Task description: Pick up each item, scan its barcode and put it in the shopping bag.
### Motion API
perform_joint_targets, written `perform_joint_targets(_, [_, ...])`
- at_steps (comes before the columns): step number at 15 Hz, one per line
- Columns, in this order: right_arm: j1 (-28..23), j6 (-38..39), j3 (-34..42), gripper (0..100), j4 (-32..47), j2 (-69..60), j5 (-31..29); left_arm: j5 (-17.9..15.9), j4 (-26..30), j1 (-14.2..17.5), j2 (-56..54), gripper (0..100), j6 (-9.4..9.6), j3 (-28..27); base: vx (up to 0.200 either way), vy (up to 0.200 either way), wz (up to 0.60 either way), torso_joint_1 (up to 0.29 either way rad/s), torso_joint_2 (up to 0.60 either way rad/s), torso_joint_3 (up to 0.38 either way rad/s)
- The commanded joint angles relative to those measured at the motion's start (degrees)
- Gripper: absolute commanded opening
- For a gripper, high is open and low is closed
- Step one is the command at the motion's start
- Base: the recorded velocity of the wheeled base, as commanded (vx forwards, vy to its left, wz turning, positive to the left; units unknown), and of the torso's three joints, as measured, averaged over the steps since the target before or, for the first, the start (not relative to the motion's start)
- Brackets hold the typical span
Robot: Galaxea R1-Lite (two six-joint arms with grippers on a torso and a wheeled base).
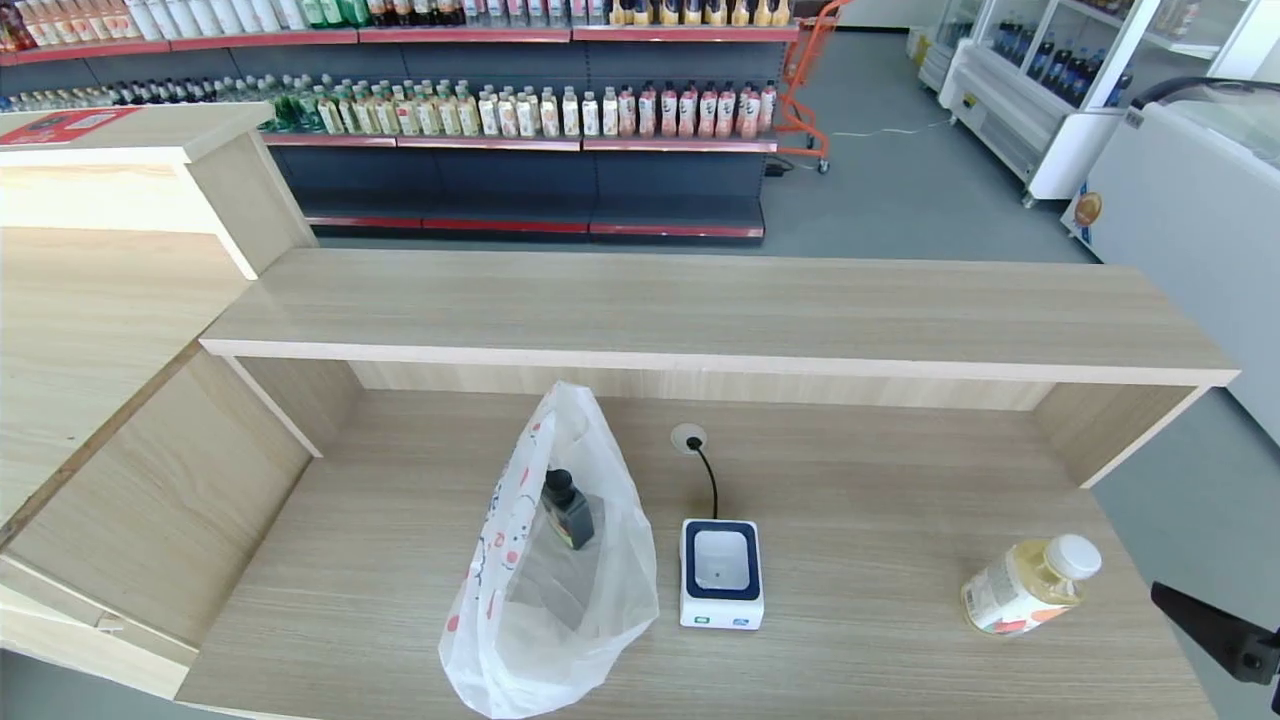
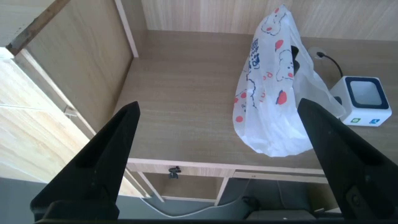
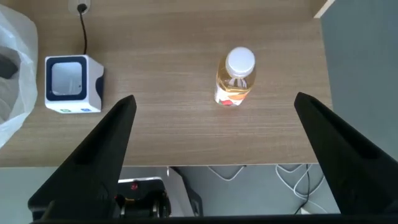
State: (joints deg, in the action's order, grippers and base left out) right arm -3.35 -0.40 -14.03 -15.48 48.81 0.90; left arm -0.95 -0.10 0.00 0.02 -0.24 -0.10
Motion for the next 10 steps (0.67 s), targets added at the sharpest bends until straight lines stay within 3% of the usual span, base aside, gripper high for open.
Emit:
perform_joint_targets(1, [0.0, 0.0, 0.2, 100, 0.5, -0.5, 0.1, 0.1, 0.0, 0.0, 0.0, 100, -0.02, 0.0, 0.0, 0.0, 0.0, 0.0, 0.0, 0.0])
perform_joint_targets(6, [0.0, 2.5, -0.1, 100, 3.4, -1.8, 0.0, 0.1, 0.0, 0.0, 0.0, 100, -0.02, 0.0, 0.0, 0.0, 0.0, 0.0, 0.0, 0.0])
perform_joint_targets(10, [0.0, 2.8, 0.5, 100, 4.6, -2.3, 0.0, 0.0, 0.0, 0.0, 0.0, 100, 0.33, 0.0, 0.0, -0.2, 0.0, 0.013, 0.0, 0.001])
